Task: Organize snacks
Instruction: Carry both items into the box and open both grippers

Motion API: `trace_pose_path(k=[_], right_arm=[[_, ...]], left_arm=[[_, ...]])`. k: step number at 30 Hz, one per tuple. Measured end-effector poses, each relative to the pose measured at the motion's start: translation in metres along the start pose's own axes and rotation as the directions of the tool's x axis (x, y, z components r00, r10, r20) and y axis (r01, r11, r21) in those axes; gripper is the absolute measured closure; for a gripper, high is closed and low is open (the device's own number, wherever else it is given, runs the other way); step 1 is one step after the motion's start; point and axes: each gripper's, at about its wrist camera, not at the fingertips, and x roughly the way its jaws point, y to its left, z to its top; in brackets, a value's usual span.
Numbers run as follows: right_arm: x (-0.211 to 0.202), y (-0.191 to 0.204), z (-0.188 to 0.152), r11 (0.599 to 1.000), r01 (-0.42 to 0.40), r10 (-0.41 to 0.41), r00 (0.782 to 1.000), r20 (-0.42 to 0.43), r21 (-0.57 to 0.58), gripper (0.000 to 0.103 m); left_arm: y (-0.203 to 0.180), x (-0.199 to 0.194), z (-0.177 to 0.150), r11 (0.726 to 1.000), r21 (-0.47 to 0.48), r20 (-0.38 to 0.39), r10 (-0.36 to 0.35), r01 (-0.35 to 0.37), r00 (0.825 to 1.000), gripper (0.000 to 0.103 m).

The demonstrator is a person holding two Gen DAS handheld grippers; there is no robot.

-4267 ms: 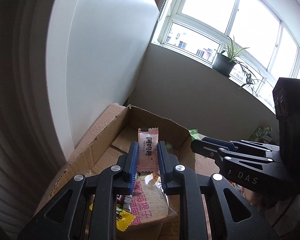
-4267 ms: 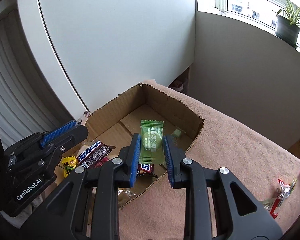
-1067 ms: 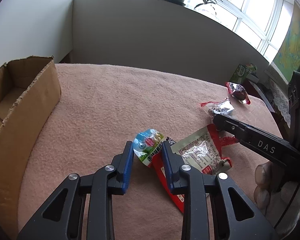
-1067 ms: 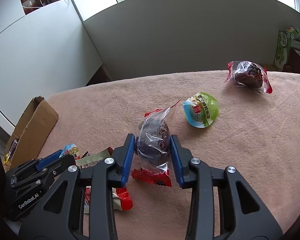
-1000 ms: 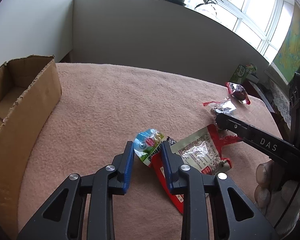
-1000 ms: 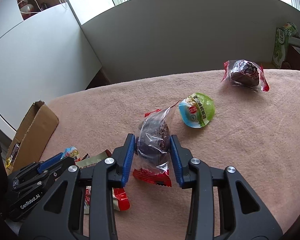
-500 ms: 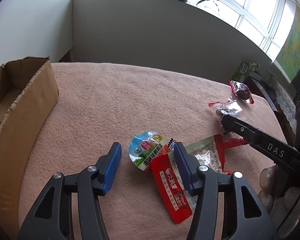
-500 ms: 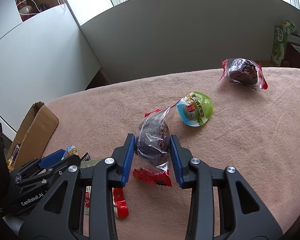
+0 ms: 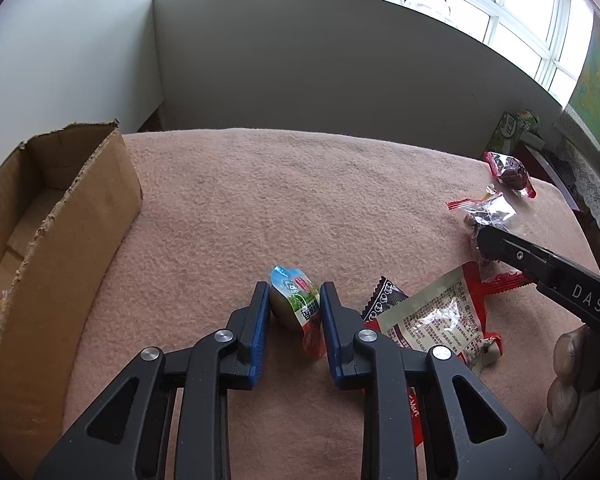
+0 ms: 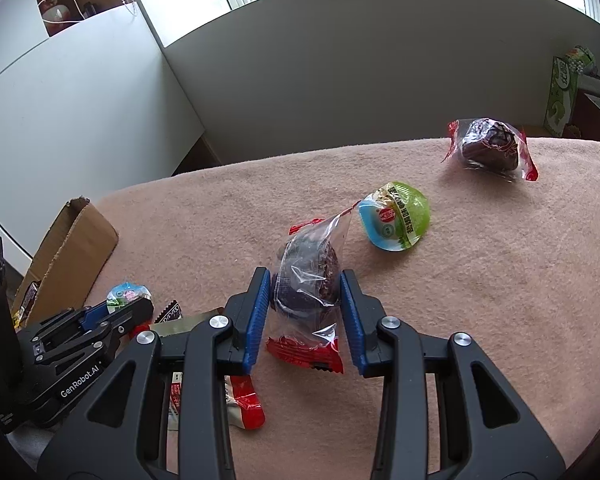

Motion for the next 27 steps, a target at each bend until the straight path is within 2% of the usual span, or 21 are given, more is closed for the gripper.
trace_pose_path(k=[7, 15, 23, 27], right_arm=[[-0.011, -0.005, -0.001, 1.0, -0.015, 0.014, 0.999, 0.037, 0.021, 0.067], [-0.03, -0.002, -0.001, 0.998, -0.051, 0.047, 0.996, 0.077, 0.043, 0.067], [-0.051, 0.05, 0.001, 0.993, -0.114, 0.118, 0.985, 0.123, -0.036, 0.067], [-0.055, 0.085, 0.001, 0.985, -0.152, 0.163, 0.978, 0.129, -0.087, 0.067]], left_arm=[[0.005, -0.01, 0.0, 1.0, -0.017, 0.03, -0.015, 0.016, 0.999, 0.08], [0.014, -0.046, 0.001, 0.998, -0.04, 0.106, -0.046, 0.051, 0.993, 0.08], [0.024, -0.08, -0.002, 0.997, -0.048, 0.189, -0.043, 0.053, 0.981, 0.08], [0.036, -0.097, -0.003, 0.998, -0.058, 0.232, -0.013, 0.027, 0.973, 0.08]])
